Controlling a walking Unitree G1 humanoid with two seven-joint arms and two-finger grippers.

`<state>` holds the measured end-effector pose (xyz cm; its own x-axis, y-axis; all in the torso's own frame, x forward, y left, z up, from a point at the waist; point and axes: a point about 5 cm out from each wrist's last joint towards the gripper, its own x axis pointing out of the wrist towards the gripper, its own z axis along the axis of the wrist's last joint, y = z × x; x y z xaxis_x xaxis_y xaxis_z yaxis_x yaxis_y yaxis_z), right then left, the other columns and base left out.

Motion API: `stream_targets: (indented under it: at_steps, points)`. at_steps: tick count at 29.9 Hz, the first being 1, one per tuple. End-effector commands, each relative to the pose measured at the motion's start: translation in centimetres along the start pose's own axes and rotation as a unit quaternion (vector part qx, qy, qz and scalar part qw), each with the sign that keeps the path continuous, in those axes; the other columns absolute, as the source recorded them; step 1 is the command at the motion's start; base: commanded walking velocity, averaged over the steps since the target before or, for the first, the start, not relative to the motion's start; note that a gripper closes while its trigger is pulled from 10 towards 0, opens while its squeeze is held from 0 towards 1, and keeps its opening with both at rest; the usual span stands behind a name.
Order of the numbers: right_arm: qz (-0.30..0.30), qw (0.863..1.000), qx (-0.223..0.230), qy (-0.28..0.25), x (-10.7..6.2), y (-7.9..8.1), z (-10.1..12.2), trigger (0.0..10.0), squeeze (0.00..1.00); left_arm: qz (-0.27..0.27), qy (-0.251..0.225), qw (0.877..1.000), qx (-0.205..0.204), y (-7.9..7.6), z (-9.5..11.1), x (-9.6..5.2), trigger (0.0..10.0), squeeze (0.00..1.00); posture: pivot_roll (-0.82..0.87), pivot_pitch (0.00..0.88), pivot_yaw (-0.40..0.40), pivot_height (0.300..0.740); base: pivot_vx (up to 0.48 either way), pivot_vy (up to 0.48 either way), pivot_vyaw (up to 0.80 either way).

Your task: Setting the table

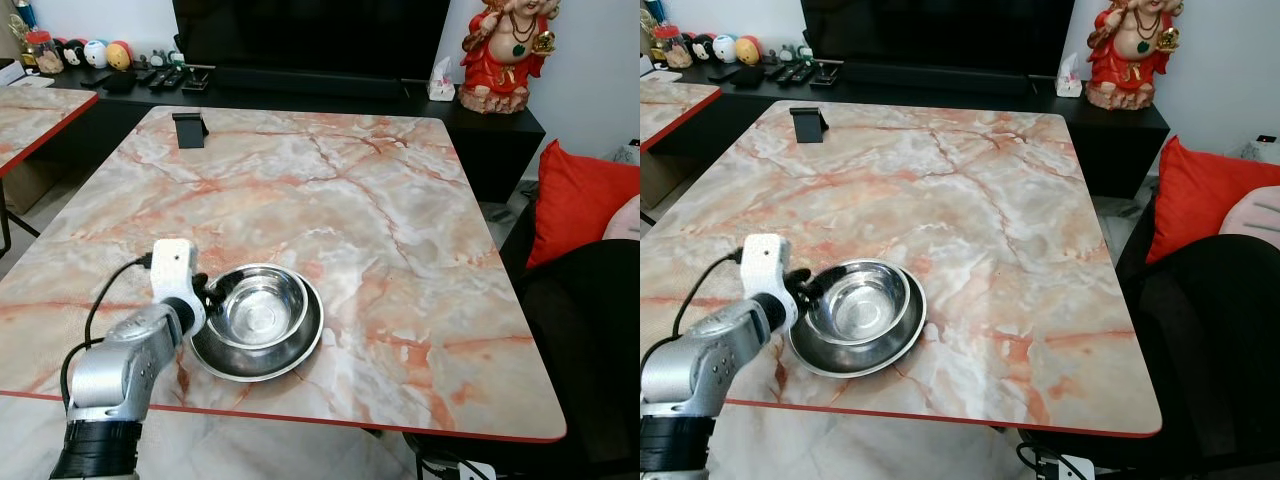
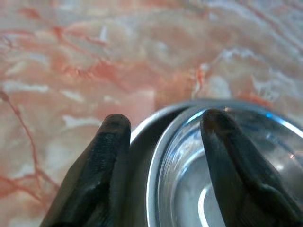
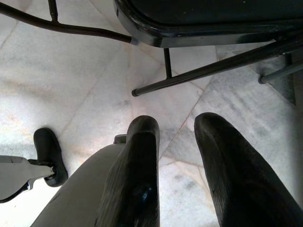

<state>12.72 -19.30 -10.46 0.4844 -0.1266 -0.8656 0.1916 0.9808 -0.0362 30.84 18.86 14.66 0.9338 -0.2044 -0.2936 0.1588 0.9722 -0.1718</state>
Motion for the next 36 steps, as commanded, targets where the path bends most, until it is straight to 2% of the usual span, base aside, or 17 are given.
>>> stream_targets:
  at_steps: [1,8,11,13,14,17,19,22,29,36]
  points:
    - [-0.001,1.000,-0.003,0.002,0.0,-0.1,-0.1,10.0,0.00,-0.009,-0.016,1.000,-0.007,-0.3,0.6,0.0,10.0,0.00,0.07,0.000,-0.035,0.740,0.000,0.000,0.00]
    - [-0.002,1.000,-0.003,0.002,0.0,-0.1,-0.1,10.0,0.00,-0.020,-0.027,0.999,-0.013,-0.8,0.7,0.0,10.0,0.00,0.06,0.000,-0.034,0.740,0.000,0.000,0.00]
    - [-0.001,1.000,-0.004,0.003,0.0,-0.1,-0.2,10.0,0.00,-0.007,-0.103,0.995,-0.005,-0.8,2.6,-0.2,10.0,0.00,0.06,0.000,-0.035,0.740,0.000,0.000,0.00]
    - [-0.001,1.000,-0.004,0.003,0.0,-0.1,-0.2,10.0,0.00,0.017,-0.139,0.990,0.009,-0.3,3.3,-0.4,10.0,0.00,0.06,0.000,-0.033,0.740,0.000,0.000,0.00]
    - [-0.001,1.000,-0.004,0.003,0.0,-0.1,-0.2,10.0,0.00,0.017,-0.139,0.990,0.009,-0.3,3.3,-0.4,10.0,0.00,0.06,0.000,-0.033,0.740,0.000,0.000,0.00]
    - [-0.002,1.000,-0.003,0.002,0.0,-0.1,-0.2,10.0,0.00,0.026,-0.162,0.983,0.083,-0.3,3.3,-0.6,10.0,0.00,0.06,0.000,-0.035,0.740,0.000,0.000,0.00]
    - [-0.003,1.000,0.000,-0.003,-0.1,-0.1,-0.2,10.0,0.00,0.012,-0.169,0.969,0.182,-1.2,2.3,-0.7,10.0,0.00,0.06,0.000,-0.034,0.740,0.000,0.000,0.00]
    - [-0.008,1.000,0.009,-0.009,-0.1,-0.1,-0.1,10.0,0.00,0.011,-0.180,0.971,0.155,-1.3,1.6,-0.8,10.0,0.00,0.05,0.000,-0.034,0.740,0.000,0.000,0.00]
    - [-0.026,0.999,0.031,-0.012,-0.2,-0.4,-0.3,10.0,0.00,0.005,-0.201,0.965,0.169,-2.2,0.4,-0.7,10.0,0.00,0.05,0.000,-0.041,0.740,0.000,0.000,0.00]
    - [-0.034,0.998,0.048,-0.013,-0.2,-0.4,-0.5,10.0,0.00,0.009,-0.207,0.969,0.135,-2.4,-0.2,-0.3,10.0,0.00,0.04,0.000,-0.035,0.740,0.000,0.000,0.00]
